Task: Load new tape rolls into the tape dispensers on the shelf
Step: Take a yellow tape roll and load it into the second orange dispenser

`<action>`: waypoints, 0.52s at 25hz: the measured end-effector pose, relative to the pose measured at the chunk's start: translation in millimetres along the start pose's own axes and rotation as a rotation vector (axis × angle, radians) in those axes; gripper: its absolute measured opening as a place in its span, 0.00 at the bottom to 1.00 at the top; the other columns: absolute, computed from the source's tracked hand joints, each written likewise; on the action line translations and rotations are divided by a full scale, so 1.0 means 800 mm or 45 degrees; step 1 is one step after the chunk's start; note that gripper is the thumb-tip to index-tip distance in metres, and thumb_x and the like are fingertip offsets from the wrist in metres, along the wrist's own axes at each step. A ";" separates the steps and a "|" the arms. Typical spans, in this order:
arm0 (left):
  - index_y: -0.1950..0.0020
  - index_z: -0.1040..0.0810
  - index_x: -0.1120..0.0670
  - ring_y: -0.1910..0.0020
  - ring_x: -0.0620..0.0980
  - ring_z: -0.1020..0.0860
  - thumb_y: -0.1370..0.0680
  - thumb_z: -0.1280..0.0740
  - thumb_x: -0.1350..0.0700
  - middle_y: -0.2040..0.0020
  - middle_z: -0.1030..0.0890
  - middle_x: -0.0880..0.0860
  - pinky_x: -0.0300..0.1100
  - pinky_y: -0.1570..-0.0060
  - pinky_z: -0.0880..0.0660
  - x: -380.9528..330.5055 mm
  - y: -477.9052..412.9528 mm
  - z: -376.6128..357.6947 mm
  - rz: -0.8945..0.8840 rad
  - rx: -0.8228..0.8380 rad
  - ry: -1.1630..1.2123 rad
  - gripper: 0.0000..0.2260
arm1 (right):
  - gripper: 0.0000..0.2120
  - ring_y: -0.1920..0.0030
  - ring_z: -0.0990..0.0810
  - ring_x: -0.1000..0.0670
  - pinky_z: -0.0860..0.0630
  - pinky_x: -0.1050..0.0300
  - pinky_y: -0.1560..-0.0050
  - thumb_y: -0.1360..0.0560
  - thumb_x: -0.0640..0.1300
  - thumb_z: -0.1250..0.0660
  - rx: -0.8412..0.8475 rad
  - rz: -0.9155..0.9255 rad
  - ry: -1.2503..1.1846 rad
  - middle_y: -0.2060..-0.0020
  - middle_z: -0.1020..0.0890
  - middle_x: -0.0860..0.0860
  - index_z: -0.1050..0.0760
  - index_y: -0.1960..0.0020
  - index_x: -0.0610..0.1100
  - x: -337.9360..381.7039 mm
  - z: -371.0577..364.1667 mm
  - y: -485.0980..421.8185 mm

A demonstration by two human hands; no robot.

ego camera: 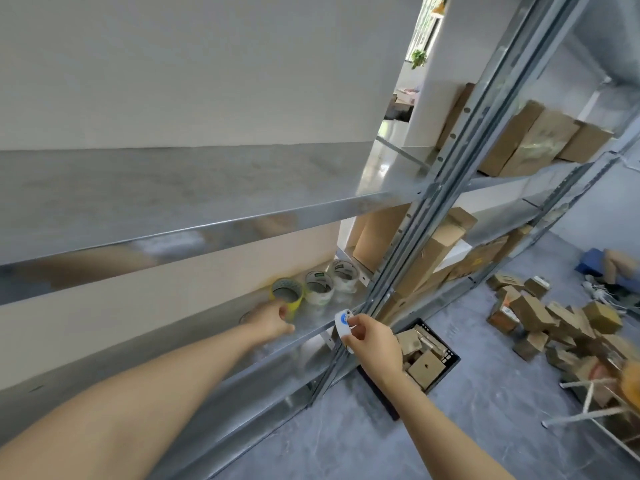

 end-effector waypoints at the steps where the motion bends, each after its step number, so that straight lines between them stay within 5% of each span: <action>1: 0.46 0.24 0.53 0.46 0.54 0.21 0.30 0.27 0.52 0.46 0.20 0.52 0.46 0.49 0.26 0.002 -0.019 -0.003 0.004 -0.002 -0.032 0.16 | 0.13 0.53 0.20 0.53 0.24 0.57 0.57 0.28 0.48 0.32 0.020 0.004 0.006 0.53 0.17 0.56 0.23 0.44 0.52 -0.004 -0.004 -0.018; 7: 0.47 0.25 0.36 0.48 0.48 0.21 0.32 0.37 0.49 0.39 0.22 0.46 0.47 0.49 0.21 0.073 -0.147 -0.054 0.108 -0.033 -0.135 0.15 | 0.12 0.53 0.20 0.53 0.25 0.57 0.57 0.28 0.48 0.31 0.140 0.038 0.019 0.53 0.18 0.56 0.23 0.45 0.51 -0.020 -0.032 -0.097; 10: 0.34 0.27 0.45 0.36 0.56 0.26 0.24 0.40 0.56 0.28 0.30 0.51 0.48 0.39 0.27 0.031 -0.119 -0.040 0.096 -0.114 -0.212 0.18 | 0.12 0.56 0.21 0.54 0.26 0.58 0.58 0.28 0.48 0.31 0.180 0.105 0.022 0.57 0.20 0.58 0.23 0.45 0.51 -0.024 -0.040 -0.124; 13: 0.38 0.23 0.49 0.41 0.55 0.24 0.20 0.44 0.54 0.37 0.22 0.53 0.45 0.44 0.29 0.020 -0.118 -0.043 0.076 -0.278 -0.269 0.14 | 0.10 0.57 0.21 0.54 0.25 0.57 0.57 0.29 0.48 0.31 0.207 0.167 0.023 0.60 0.21 0.58 0.23 0.48 0.50 -0.023 -0.045 -0.143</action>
Point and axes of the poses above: each hand's wrist, its own y-axis away from the middle knuckle, its own z-axis out of the back of the hand, x = y × z, the point moved 1 cm from there along -y, towards the middle knuckle
